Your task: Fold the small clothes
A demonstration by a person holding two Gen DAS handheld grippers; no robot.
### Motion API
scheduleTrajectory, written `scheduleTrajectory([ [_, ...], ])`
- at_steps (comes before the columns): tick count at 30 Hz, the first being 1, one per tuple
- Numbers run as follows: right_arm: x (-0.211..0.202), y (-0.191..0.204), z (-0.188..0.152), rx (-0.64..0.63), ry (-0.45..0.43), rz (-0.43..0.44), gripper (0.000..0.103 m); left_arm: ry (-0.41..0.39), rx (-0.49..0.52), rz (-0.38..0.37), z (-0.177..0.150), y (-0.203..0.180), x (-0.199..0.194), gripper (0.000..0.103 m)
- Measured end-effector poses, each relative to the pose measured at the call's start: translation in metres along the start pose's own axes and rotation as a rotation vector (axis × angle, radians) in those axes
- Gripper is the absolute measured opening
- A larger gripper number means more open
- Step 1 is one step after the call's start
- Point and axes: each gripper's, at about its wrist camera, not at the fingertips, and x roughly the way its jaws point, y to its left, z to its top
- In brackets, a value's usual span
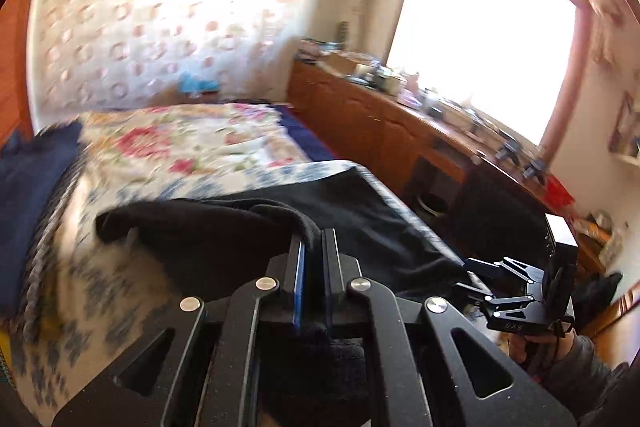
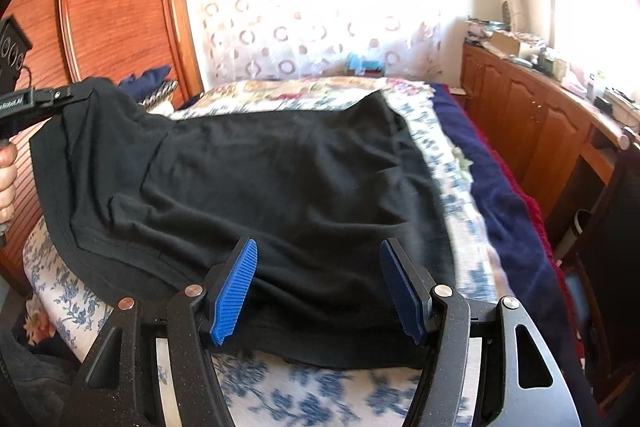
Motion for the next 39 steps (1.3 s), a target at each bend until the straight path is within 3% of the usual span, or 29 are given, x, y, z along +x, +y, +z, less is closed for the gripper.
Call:
scheduleTrajectory([
  [13,-0.028,-0.033,-0.012,0.070,-0.047,0.004,0.066,0.033,0.142,-0.157,0.050,-0.085,0.042,0.008],
  [18,-0.029,-0.037,-0.012,0.067,-0.049,-0.006,0.066,0.069,0.174,-0.184,0.051,-0.105,0.055,0.008],
  [20,-0.028,-0.037,-0.013,0.067,-0.046,-0.009,0.066,0.097,0.212,-0.136,0.046,-0.111,0.062,0.008],
  [21,-0.028,-0.037,-0.013,0.066,-0.044,-0.012,0.066,0.092,0.230,-0.111,0.042,-0.110,0.063,0.015],
  [24,-0.029,-0.037,-0.012,0.064,-0.040,-0.016,0.066,0.089,0.215,-0.122,0.035,-0.101,0.060,0.048],
  [26,-0.027,-0.036,-0.010,0.060,-0.037,-0.017,0.066,0.093,0.193,-0.128,0.033,-0.093,0.058,0.054],
  [28,-0.026,-0.036,-0.008,0.053,-0.036,-0.020,0.066,0.094,0.177,-0.112,0.029,-0.082,0.055,0.075],
  [32,-0.025,-0.033,-0.003,0.035,-0.036,-0.017,0.066,0.086,0.145,-0.084,0.018,-0.060,0.046,0.077],
  [39,-0.014,-0.017,0.012,-0.019,-0.028,0.010,0.066,0.070,0.098,0.041,-0.009,-0.020,0.023,0.077],
])
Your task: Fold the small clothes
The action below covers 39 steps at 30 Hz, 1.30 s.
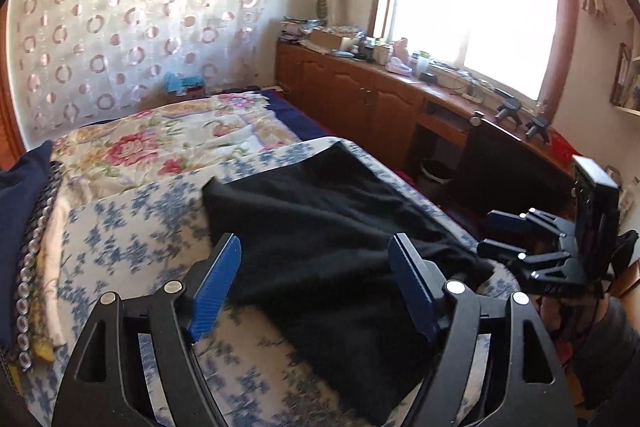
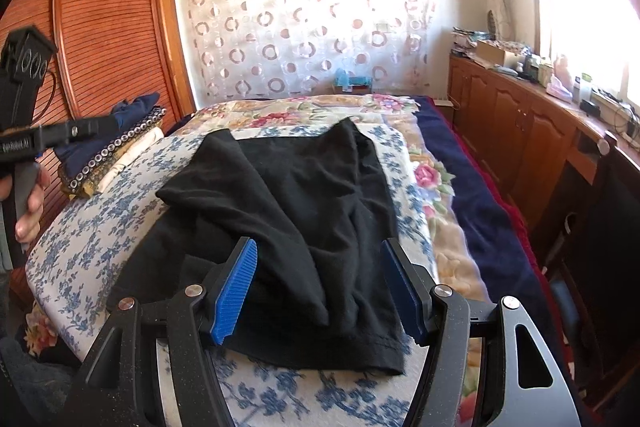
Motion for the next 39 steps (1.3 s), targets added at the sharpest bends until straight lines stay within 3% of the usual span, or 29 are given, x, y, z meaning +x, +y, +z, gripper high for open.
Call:
scheduleTrajectory([
  [9,0.035,0.044,0.032,-0.114,0.025,0.077,0.066,-0.025,-0.046,0.108,-0.027,0.034,-0.033,0.077],
  [20,0.090,0.096,0.064,-0.247,0.119,0.214,0.066,-0.044,-0.089,0.142,-0.045,0.060,-0.053,0.077],
  [30,0.152,0.123,0.093,-0.299,0.226,0.253,0.066,-0.044,-0.128,0.156,-0.055,0.075,-0.057,0.077],
  [39,0.190,0.143,0.092,-0.347,0.293,0.240,0.066,-0.031,-0.146,0.155,-0.063,0.080,-0.053,0.077],
])
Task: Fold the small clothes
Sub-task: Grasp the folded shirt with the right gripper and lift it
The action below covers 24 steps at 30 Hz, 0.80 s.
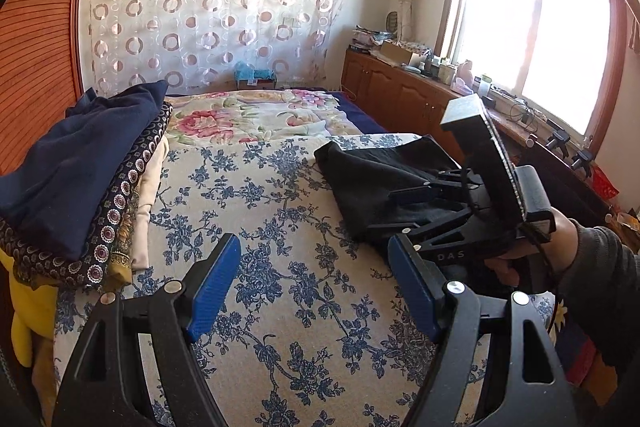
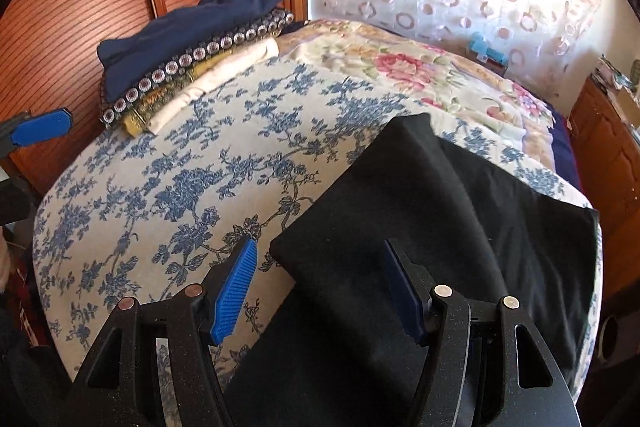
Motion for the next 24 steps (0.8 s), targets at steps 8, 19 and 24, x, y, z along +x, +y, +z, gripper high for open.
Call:
scheduleTrajectory([
  [8,0.025,0.005,-0.004,-0.054,0.056,-0.042,0.066,0.014,-0.006,-0.006,-0.002,0.001,0.004,0.077],
  [19,-0.011,-0.022,-0.005,0.020,-0.081,-0.029,0.004,0.033,-0.001,-0.011,-0.006,-0.001,0.010,0.077],
  [24,-0.044,-0.058,-0.003,0.105,-0.162,-0.083,0.004,0.044,0.002,-0.019,-0.008,-0.003,0.014,0.077],
])
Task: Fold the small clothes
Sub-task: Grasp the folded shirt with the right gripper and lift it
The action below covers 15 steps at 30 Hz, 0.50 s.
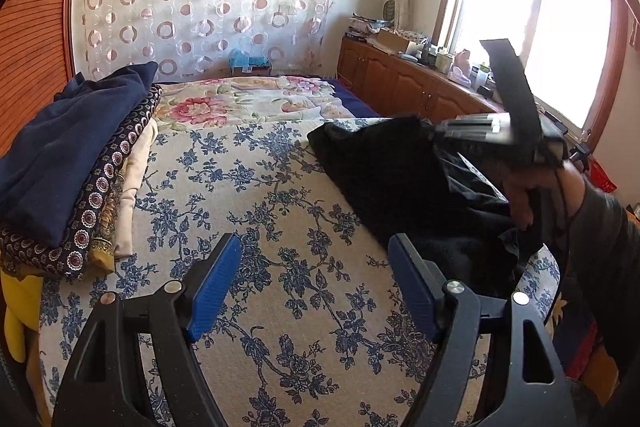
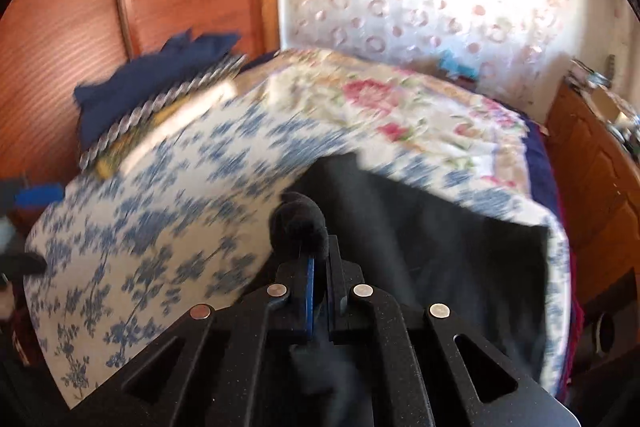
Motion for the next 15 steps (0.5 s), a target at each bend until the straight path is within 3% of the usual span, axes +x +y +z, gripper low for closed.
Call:
scheduleTrajectory([
  [6,-0.019,-0.056,0.011,0.075,-0.037,-0.115,0.004,0.003,0.004,-0.007,0.000,-0.004,0.003,0.077],
  [15,0.015,-0.101,0.011,0.118,0.093,-0.305,0.004,0.021,0.011,-0.013,-0.003,-0.008,0.008,0.077],
])
